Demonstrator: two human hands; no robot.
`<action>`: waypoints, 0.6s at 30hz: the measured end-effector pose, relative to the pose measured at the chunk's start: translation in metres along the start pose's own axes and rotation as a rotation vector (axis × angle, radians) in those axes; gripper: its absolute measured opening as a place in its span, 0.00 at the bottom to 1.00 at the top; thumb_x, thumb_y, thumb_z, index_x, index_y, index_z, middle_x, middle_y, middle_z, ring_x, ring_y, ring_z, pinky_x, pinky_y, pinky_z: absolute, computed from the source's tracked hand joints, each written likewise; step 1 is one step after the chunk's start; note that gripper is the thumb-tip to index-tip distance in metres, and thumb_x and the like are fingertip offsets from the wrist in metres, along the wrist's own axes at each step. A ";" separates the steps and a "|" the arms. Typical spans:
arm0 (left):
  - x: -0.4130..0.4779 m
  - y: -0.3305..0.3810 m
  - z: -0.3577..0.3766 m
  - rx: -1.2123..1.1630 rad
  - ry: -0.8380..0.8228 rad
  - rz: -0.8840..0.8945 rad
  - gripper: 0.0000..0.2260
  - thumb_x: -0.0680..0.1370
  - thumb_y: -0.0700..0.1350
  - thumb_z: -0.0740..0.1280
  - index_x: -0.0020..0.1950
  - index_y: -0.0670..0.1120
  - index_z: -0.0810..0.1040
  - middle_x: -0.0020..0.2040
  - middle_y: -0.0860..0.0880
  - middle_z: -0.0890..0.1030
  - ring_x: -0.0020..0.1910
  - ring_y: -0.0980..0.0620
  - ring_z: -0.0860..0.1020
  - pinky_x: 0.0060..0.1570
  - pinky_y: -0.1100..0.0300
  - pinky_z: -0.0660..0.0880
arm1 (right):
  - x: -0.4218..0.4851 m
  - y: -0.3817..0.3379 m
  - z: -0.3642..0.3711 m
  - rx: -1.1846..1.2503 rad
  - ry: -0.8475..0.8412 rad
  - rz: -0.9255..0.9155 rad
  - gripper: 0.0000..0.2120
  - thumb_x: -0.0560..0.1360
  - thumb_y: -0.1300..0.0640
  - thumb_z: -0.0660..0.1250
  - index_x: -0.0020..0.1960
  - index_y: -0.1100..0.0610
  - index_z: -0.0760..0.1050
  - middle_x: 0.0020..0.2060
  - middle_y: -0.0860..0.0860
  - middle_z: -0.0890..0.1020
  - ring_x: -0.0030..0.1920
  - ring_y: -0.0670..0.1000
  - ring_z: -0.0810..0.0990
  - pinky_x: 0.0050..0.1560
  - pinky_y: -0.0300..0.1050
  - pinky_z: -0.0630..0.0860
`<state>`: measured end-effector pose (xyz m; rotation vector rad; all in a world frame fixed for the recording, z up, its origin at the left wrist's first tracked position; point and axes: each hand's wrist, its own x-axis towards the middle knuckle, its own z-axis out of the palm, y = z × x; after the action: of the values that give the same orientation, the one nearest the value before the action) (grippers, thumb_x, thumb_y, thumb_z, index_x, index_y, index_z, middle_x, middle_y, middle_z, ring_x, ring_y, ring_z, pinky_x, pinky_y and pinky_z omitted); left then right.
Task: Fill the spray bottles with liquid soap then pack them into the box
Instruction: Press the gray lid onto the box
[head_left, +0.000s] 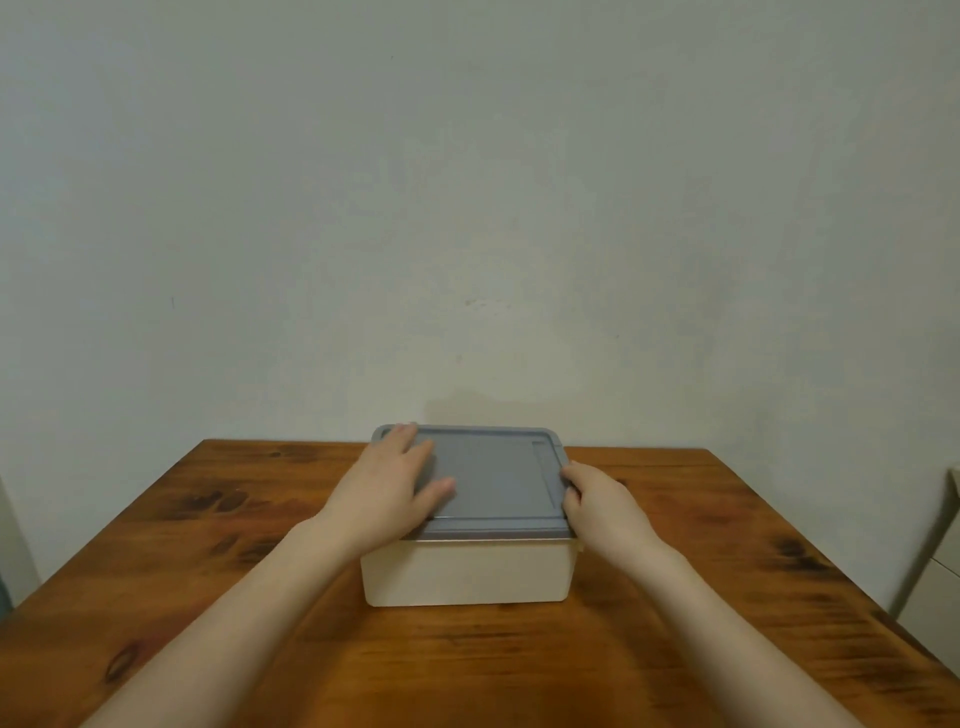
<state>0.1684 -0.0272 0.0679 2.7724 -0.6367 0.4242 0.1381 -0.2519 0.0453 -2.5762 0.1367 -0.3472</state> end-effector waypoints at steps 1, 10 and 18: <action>0.005 0.003 0.001 0.009 -0.083 0.012 0.28 0.78 0.59 0.55 0.74 0.46 0.58 0.76 0.44 0.54 0.75 0.48 0.52 0.72 0.56 0.51 | 0.001 0.000 0.000 -0.020 -0.004 -0.002 0.11 0.78 0.61 0.52 0.49 0.60 0.73 0.46 0.54 0.78 0.46 0.55 0.77 0.49 0.54 0.76; 0.019 0.001 0.015 0.008 -0.393 -0.038 0.30 0.77 0.64 0.48 0.75 0.52 0.51 0.77 0.44 0.48 0.76 0.47 0.46 0.74 0.52 0.45 | 0.009 -0.002 -0.009 -0.216 -0.093 -0.029 0.10 0.76 0.62 0.53 0.43 0.59 0.73 0.43 0.54 0.78 0.44 0.55 0.77 0.44 0.50 0.75; 0.018 0.006 0.014 0.033 -0.364 -0.020 0.28 0.77 0.63 0.50 0.74 0.53 0.55 0.76 0.43 0.56 0.75 0.46 0.54 0.72 0.54 0.51 | 0.057 -0.066 0.031 -0.317 -0.181 -0.282 0.19 0.78 0.60 0.53 0.68 0.59 0.66 0.69 0.57 0.68 0.69 0.57 0.66 0.70 0.55 0.61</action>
<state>0.1839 -0.0434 0.0622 2.9088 -0.6825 -0.0811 0.2034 -0.1897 0.0661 -2.9317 -0.2602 -0.2042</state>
